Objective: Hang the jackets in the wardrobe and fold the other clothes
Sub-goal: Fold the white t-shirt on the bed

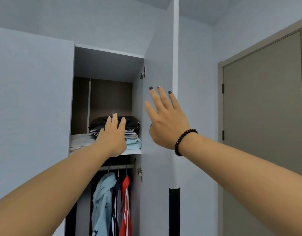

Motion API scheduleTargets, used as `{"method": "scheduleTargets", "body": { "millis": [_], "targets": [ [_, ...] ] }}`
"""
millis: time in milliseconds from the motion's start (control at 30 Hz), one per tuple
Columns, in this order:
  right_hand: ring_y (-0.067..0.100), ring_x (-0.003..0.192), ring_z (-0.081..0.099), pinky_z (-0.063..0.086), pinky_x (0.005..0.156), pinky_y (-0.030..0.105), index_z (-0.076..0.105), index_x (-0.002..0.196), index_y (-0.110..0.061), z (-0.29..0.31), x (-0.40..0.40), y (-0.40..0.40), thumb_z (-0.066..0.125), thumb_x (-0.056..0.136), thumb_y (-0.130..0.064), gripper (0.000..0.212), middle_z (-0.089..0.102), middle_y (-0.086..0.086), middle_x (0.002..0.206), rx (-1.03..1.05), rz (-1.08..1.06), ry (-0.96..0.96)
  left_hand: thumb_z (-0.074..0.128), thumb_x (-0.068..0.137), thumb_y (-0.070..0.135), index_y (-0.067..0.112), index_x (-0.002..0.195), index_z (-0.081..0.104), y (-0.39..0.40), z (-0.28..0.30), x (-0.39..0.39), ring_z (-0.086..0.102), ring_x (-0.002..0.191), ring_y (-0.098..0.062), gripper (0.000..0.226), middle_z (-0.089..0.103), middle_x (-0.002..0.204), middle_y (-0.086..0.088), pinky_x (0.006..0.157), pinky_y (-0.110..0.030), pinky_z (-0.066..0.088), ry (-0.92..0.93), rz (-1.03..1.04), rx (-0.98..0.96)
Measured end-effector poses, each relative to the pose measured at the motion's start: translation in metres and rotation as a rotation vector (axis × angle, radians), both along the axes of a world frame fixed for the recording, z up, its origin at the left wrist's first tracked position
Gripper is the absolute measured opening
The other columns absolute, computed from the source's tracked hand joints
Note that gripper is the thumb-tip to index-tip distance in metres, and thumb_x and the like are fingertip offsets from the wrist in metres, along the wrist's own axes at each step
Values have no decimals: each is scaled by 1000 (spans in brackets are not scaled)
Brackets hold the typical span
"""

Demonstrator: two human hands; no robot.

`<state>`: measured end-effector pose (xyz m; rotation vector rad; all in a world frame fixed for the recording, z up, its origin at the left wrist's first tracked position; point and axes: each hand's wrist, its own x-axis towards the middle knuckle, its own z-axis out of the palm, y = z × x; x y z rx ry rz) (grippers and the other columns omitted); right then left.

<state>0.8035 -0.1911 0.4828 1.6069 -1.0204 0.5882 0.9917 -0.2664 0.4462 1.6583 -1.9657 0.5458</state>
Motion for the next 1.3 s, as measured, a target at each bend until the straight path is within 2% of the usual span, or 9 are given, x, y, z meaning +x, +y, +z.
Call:
{"method": "scheduleTargets", "body": {
  "millis": [167,400,633,800,933,1033,1100,1200,1300],
  "targets": [
    [34,147,5,8,119,51,37,145,-14,-4,-58,-14,35,95,-43,58,15,17,158,98,26,-22,38,101,36,14,155,-7,31,3,-35,-11,149,-28,73,-19,161,-10,120,-44,16,-27,-117,-54],
    [32,148,6,16,118,51,20,152,-18,-33,-71,-52,24,97,-47,63,-4,8,161,200,304,-179,41,97,54,15,153,-17,50,-32,-78,-12,149,-14,89,-18,162,-1,123,-38,5,210,-377,155],
    [24,149,6,24,116,51,13,152,-11,-46,-51,-75,40,94,-40,70,0,8,161,161,705,-380,42,90,64,27,143,-34,38,-94,-96,-18,146,-5,100,-28,155,17,121,-32,3,373,-503,338],
    [24,148,7,22,117,51,29,148,-11,-46,-31,-81,49,86,-24,66,3,7,160,141,853,-374,38,87,69,32,149,-23,22,-145,-106,-15,139,8,95,-17,154,26,116,-22,-4,669,-627,439],
    [22,149,4,13,121,39,50,137,-15,-49,-3,-85,47,77,-3,62,4,0,158,174,939,-420,37,76,81,38,153,-3,14,-160,-93,6,144,9,97,7,159,25,122,-29,11,881,-714,341],
    [23,149,1,4,119,24,58,129,-17,-51,27,-88,48,75,-1,57,5,-3,158,201,984,-451,31,71,89,48,147,15,11,-158,-69,18,135,20,88,23,149,34,106,-1,17,957,-754,239],
    [26,148,0,1,118,20,62,123,-17,-53,50,-92,49,75,-2,52,8,-3,158,207,1027,-462,32,71,89,54,136,25,10,-157,-51,23,129,24,74,30,140,39,97,6,21,993,-748,159],
    [27,148,-2,-1,118,23,66,114,-18,-58,93,-102,49,75,-2,45,14,-1,159,207,1077,-475,38,83,76,43,142,32,5,-160,-19,38,131,11,68,47,139,27,108,-11,32,1036,-738,81],
    [29,148,-4,5,121,41,69,105,-18,-64,143,-114,51,77,1,38,20,2,158,209,1103,-482,33,85,74,36,148,29,-4,-161,26,40,133,2,74,46,142,22,113,-31,36,1007,-659,-35]
  ]
}}
